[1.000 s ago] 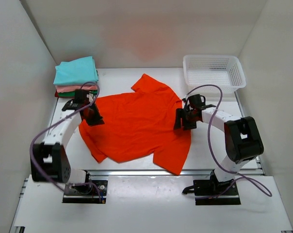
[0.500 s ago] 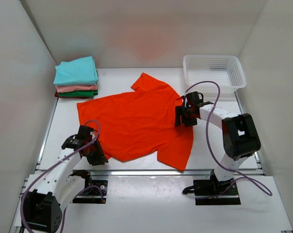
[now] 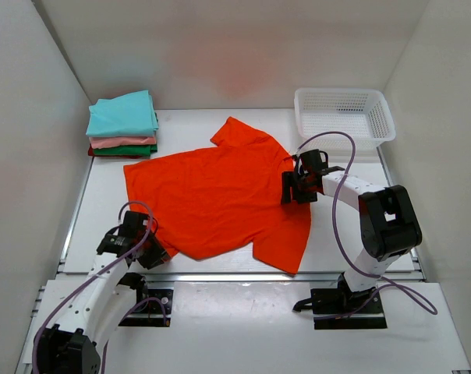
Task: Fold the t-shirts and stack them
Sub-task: Flatten out the tshirt, then grap the side of the flattened tshirt closest away from the robot with both arms
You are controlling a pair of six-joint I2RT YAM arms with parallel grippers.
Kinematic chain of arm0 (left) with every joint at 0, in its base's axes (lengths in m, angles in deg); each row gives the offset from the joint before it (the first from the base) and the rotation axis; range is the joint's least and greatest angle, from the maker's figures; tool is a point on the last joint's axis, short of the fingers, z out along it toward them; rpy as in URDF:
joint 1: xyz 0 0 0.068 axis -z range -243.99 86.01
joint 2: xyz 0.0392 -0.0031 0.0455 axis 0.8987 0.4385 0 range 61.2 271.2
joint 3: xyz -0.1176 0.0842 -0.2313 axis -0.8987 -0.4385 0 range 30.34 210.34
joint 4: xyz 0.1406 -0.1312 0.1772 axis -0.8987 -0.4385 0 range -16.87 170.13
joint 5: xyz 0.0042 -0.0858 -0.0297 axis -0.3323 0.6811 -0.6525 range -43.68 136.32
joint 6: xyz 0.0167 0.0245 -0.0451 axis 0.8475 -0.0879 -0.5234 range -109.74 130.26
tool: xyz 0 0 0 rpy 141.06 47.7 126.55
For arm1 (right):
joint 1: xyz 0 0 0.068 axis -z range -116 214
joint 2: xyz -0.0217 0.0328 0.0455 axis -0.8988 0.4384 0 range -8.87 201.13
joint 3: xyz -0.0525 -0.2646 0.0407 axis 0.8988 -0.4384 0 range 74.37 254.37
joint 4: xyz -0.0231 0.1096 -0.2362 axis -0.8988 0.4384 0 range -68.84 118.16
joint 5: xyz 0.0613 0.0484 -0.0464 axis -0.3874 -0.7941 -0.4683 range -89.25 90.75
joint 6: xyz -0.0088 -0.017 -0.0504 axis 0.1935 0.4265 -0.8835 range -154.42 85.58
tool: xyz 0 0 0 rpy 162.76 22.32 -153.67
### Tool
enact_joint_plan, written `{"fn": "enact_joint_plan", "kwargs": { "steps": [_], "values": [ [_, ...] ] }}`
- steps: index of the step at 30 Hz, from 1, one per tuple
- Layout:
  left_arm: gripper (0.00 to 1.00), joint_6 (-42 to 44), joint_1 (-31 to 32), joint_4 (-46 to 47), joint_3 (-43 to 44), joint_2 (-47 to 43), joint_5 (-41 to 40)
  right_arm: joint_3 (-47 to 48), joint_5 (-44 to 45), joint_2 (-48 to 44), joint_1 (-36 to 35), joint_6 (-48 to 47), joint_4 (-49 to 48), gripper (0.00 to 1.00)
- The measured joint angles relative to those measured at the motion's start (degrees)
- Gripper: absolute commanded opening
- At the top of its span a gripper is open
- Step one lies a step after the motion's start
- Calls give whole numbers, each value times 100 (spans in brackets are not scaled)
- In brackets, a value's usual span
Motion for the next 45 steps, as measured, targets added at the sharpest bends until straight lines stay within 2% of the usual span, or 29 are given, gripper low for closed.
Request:
{"fn": "enact_joint_plan", "kwargs": {
  "steps": [8, 9, 10, 11, 12, 20, 27, 31, 36, 39, 45],
  "values": [
    [34, -177, -35, 133, -7, 264, -350, -28, -15, -17, 9, -17, -20, 60],
    [30, -190, -57, 168, -7, 260, -380, -28, -22, -22, 15, -17, -22, 61],
    [21, -201, -66, 190, -7, 260, -404, -28, -33, -22, 24, -17, -20, 61],
    [1, -225, -68, 214, -11, 260, -424, -31, -42, -22, 35, -15, -20, 61],
    [0, -275, -68, 256, -20, 264, -457, -31, -52, -22, 39, -15, -17, 61],
    [0, -258, -72, 181, 20, 92, -551, -31, -83, -22, 90, -15, -15, 61],
    [0, -138, -74, -686, 774, -208, -516, -26, -90, -11, 271, -9, -13, 61],
    [0, -151, -20, -1027, 907, -400, -463, 31, -101, 28, 354, -9, 20, 63],
    [0, -35, -70, -1429, 1034, -186, -374, 129, -4, 7, 490, 0, 315, 65],
    [0, 28, -68, -1692, 1351, -140, -361, 133, 195, -273, 522, 72, 732, 66],
    [0, 177, -122, -2135, 1812, -186, -289, -50, 527, -1541, 485, 330, 1377, 65]
  ]
}}
